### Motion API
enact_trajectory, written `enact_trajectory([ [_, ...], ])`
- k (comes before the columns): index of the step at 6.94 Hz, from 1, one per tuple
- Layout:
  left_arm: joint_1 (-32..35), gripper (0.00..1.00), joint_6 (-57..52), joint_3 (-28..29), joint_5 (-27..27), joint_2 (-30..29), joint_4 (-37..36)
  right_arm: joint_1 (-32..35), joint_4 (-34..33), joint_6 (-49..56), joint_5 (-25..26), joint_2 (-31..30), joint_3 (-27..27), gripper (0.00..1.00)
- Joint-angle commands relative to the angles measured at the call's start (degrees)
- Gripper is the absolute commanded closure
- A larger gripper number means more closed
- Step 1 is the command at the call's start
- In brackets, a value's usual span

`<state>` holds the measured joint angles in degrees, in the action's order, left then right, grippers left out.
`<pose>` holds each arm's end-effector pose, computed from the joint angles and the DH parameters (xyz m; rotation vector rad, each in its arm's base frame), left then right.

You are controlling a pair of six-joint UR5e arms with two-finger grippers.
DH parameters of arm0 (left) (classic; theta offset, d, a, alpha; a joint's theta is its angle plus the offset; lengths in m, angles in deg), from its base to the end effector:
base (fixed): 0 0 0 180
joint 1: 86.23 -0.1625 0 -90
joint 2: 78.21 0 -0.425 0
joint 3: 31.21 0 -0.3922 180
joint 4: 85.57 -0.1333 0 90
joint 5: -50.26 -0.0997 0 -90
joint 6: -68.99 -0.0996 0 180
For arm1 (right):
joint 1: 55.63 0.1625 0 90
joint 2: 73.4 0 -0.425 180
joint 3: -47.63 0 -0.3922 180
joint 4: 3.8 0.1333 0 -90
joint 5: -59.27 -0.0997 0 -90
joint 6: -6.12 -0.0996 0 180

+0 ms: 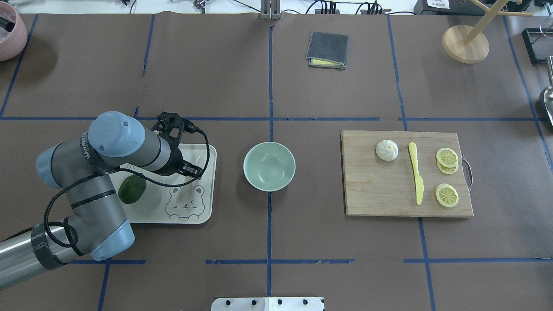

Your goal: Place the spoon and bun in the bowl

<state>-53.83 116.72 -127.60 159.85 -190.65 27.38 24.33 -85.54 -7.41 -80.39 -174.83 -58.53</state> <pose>0.4879 -0.4279 0.3459 0.2906 0.9074 0.3135 -0.0164 -0.4219 0.5871 0.0316 -0.8878 -0.0414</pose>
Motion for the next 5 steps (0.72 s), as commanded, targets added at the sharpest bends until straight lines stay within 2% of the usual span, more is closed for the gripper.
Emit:
enact_trajectory([
  [1, -0.06, 0.52, -0.09, 0.24, -0.08, 0.03, 0.00, -0.15, -0.08, -0.01, 0.00, 0.00, 0.16, 0.00],
  [5, -0.06, 0.52, -0.09, 0.77, -0.08, -0.32, 0.00, -0.15, 0.00, -0.01, -0.09, 0.00, 0.43, 0.00],
])
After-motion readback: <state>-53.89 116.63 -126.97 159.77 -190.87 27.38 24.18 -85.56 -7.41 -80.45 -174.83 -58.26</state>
